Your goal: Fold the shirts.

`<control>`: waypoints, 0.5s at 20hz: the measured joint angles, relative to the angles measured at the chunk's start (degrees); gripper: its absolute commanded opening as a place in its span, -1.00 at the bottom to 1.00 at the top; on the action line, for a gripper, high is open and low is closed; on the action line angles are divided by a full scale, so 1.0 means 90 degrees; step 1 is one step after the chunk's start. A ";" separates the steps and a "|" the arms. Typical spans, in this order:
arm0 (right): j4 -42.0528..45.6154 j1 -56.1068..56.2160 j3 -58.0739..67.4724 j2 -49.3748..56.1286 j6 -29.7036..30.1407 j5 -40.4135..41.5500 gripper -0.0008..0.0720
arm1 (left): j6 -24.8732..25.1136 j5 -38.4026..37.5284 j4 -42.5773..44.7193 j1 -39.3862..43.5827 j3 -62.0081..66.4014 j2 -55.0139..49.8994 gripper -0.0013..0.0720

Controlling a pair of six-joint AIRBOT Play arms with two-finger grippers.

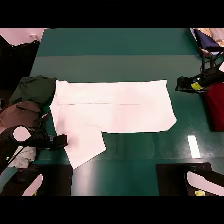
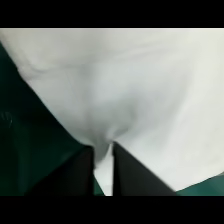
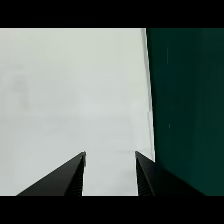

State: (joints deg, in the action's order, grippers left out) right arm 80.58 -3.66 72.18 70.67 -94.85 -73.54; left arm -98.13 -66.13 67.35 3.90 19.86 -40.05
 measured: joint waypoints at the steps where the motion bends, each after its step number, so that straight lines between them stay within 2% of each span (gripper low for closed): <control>1: 0.0005 -0.0049 -0.0066 0.0000 0.0000 -0.0083 0.05 | 0.0061 0.0032 -0.0036 0.0000 -0.0007 0.0000 -0.90; 3: 0.0017 -0.0168 -0.0311 0.0000 0.0000 -0.0267 0.07 | 0.0155 0.0075 -0.0070 0.0000 -0.0010 0.0000 -0.89; 4: 0.0007 -0.0240 -0.0508 0.0000 0.0000 -0.0359 0.23 | 0.0187 0.0090 -0.0090 0.0000 -0.0010 0.0000 -0.89; 5: 0.0007 -0.0304 -0.0724 -0.0002 0.0000 -0.0435 0.58 | 0.0216 0.0097 -0.0104 0.0000 -0.0010 0.0000 -0.89; 6: 0.0002 -0.0369 -0.0969 0.0000 0.0019 -0.0515 0.67 | 0.0231 0.0100 -0.0119 0.0000 -0.0010 0.0000 -0.89; 10: -0.0296 -0.0510 -0.2042 -0.0005 0.0172 -0.0682 0.65 | 0.0323 0.0102 -0.0180 0.0000 -0.0010 0.0000 -0.89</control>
State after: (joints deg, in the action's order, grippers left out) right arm 77.91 -8.25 53.80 70.63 -93.30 -79.68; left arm -95.22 -65.21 65.73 3.90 19.77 -40.05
